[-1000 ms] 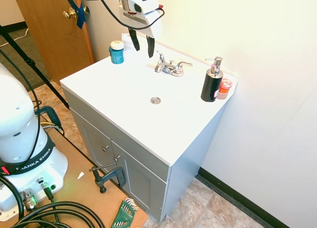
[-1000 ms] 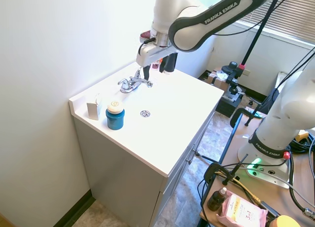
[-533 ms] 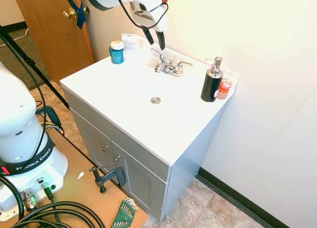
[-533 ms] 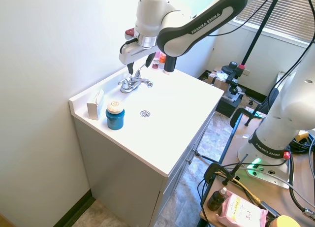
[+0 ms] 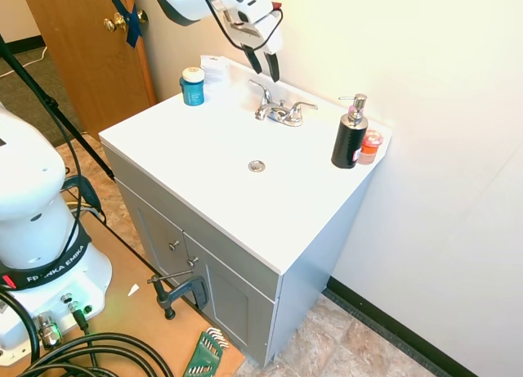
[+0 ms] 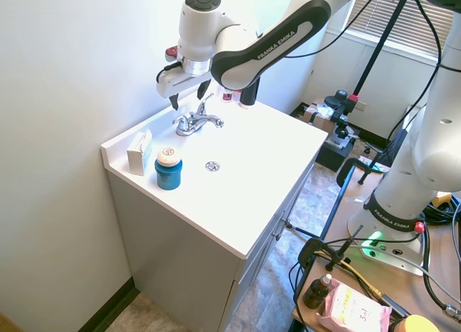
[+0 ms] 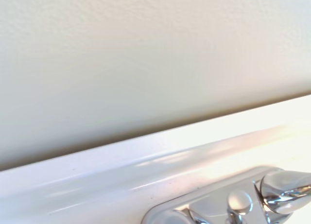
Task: Turn on the hot water
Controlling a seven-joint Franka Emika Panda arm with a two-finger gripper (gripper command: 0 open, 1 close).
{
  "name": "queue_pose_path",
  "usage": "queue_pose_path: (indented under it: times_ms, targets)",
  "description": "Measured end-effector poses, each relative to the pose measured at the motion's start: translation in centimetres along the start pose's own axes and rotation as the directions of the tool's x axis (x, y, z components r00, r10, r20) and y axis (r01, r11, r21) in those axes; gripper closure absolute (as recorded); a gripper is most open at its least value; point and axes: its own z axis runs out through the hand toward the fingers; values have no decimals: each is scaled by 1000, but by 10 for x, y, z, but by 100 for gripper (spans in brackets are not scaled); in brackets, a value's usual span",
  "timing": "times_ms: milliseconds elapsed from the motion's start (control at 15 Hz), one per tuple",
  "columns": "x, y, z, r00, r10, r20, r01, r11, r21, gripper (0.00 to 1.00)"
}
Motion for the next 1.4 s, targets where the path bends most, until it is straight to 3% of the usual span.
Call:
queue_pose_path:
  times_ms: [600, 1000, 1267, 1400]
  targets:
    - [-7, 4, 34, 1000, 8, 14, -7, 999, -35, 0]
    - [-5, 39, 43, 999, 32, 35, -30, 998, -58, 0]
    - [-17, 94, 44, 995, 44, 95, -33, 993, -115, 0]
    - [-28, 118, 34, 983, 29, 180, -6, 992, -127, 0]
